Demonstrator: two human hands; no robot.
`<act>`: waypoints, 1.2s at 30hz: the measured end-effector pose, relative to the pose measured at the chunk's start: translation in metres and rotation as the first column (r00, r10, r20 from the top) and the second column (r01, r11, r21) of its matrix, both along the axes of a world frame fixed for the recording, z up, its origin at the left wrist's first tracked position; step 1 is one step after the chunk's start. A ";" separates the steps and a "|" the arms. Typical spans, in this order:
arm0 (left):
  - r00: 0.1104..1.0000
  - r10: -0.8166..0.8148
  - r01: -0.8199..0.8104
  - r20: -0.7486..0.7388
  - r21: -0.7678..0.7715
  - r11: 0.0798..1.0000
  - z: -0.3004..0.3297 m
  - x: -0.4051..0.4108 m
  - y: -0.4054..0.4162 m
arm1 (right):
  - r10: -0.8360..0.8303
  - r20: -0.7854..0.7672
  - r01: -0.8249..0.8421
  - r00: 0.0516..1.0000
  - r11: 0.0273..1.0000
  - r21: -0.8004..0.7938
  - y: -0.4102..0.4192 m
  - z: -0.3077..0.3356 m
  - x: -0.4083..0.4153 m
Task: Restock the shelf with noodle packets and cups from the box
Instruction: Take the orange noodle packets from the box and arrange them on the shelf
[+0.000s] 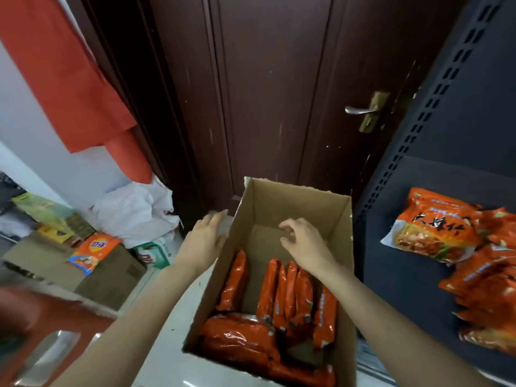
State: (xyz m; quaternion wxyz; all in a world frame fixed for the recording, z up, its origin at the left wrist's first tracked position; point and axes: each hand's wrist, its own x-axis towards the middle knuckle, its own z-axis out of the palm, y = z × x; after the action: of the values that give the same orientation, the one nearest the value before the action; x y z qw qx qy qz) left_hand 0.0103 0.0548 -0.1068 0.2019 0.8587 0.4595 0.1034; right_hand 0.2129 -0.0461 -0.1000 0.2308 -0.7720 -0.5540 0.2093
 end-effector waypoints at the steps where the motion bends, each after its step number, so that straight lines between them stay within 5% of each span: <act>1: 0.999 -0.035 0.033 -0.018 -0.082 0.996 -0.003 -0.013 0.003 | -0.005 -0.005 0.005 1.000 1.000 -0.020 0.003 -0.006 -0.013; 6: 0.992 -0.115 0.129 0.058 -0.441 0.888 -0.015 -0.048 0.001 | -0.072 -0.082 0.061 0.994 0.989 -0.131 0.009 -0.037 -0.068; 11: 0.968 -0.054 0.184 0.244 -0.549 0.816 -0.027 -0.055 -0.008 | -0.111 -0.105 0.084 0.988 0.968 -0.235 0.015 -0.066 -0.103; 22: 0.958 -0.058 0.196 0.282 -0.491 0.849 -0.034 -0.057 -0.008 | -0.283 -0.050 0.244 0.958 0.894 -0.375 0.044 -0.092 -0.117; 31: 0.941 -0.069 0.139 0.332 -0.192 0.971 -0.013 -0.023 0.006 | -0.229 -0.262 0.257 0.937 0.963 0.077 0.016 -0.033 -0.079; 36: 0.929 -0.221 0.279 0.297 -0.171 0.945 0.005 0.003 0.015 | -0.120 -0.328 0.157 0.937 0.984 0.087 0.001 -0.008 -0.062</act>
State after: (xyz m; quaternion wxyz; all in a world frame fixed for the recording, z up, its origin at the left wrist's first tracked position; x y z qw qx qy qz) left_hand 0.0132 0.0701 -0.1020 0.3648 0.8615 0.3218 0.1453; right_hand 0.1508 -0.0451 -0.1085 0.3748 -0.7507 -0.4641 0.2840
